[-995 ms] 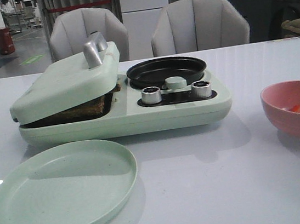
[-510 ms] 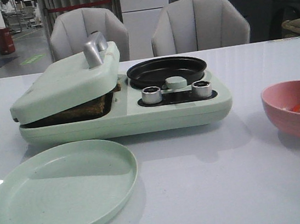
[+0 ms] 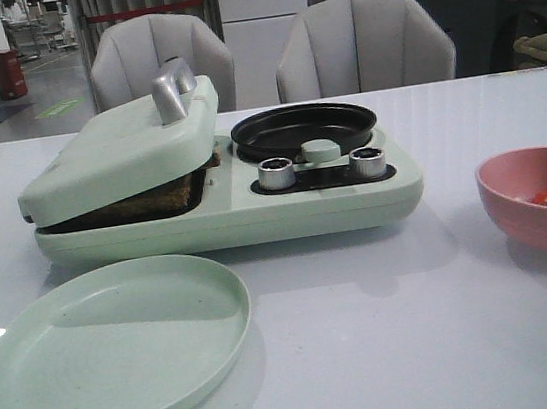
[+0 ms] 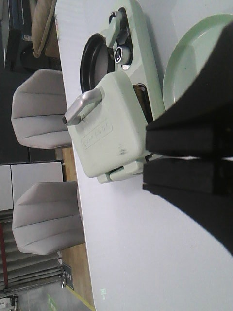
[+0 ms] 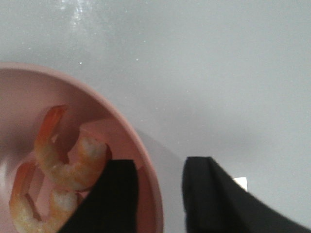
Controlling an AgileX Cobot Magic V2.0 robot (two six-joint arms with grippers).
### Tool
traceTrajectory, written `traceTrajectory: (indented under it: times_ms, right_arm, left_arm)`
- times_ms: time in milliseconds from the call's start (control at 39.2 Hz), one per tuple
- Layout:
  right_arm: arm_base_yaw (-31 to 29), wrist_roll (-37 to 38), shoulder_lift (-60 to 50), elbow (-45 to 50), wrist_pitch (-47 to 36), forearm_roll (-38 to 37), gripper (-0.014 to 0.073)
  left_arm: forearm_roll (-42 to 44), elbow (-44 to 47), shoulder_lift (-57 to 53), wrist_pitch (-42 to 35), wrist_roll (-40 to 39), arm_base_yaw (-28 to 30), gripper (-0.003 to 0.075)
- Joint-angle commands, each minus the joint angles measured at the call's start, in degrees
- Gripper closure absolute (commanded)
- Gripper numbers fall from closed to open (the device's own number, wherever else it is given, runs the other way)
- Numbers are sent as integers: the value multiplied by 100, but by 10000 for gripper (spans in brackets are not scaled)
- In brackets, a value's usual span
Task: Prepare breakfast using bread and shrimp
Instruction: 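Grasp the pink shrimp bowl with the right gripper and lift it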
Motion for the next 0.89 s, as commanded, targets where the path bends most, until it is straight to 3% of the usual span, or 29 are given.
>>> traceTrajectory:
  times_ms: [0,408,638,868]
  right_arm:
    - [-19,-71,-175,-186,-216,71,464]
    - [-19,-71,-211,-186,-366,71,454]
    - [39,-71,-869,-186,-717,132,454]
    - [539,-71,-1400,-186,-1677,132,454]
  left_arm:
    - [-72,-145,68,-524,-51,-30,606]
    - [-72,-145,68,-524,-51,-30,607]
    - [-72,-145,68,-524,-51,-30,607]
    - [-72,-145,68,-524,-51,-30,607]
